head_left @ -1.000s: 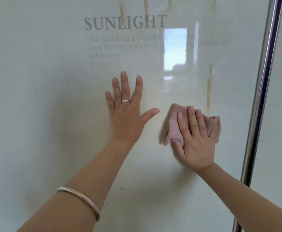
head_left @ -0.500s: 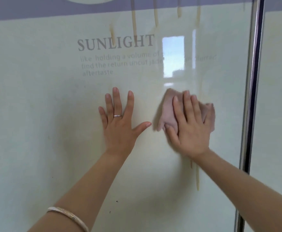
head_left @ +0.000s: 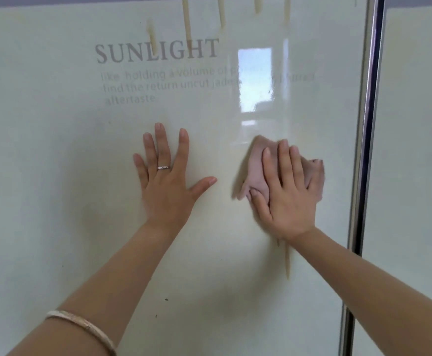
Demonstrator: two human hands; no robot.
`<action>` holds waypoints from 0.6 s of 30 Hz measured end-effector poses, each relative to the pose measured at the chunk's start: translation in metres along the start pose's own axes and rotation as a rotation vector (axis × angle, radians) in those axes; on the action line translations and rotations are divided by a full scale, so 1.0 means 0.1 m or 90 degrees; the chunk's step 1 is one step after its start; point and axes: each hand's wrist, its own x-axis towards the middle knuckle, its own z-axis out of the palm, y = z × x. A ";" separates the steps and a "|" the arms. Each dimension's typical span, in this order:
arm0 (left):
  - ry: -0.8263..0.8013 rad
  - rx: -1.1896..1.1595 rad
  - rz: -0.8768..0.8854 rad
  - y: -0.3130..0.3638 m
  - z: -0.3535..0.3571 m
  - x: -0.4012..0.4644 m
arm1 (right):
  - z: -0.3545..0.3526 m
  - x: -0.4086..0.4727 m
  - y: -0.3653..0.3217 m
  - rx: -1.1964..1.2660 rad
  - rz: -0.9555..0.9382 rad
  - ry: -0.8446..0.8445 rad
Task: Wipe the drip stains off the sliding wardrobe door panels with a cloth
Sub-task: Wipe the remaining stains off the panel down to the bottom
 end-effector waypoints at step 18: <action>-0.070 0.001 -0.016 0.06 -0.13 0.02 | 0.00 -0.36 -0.01 -0.018 0.032 -0.038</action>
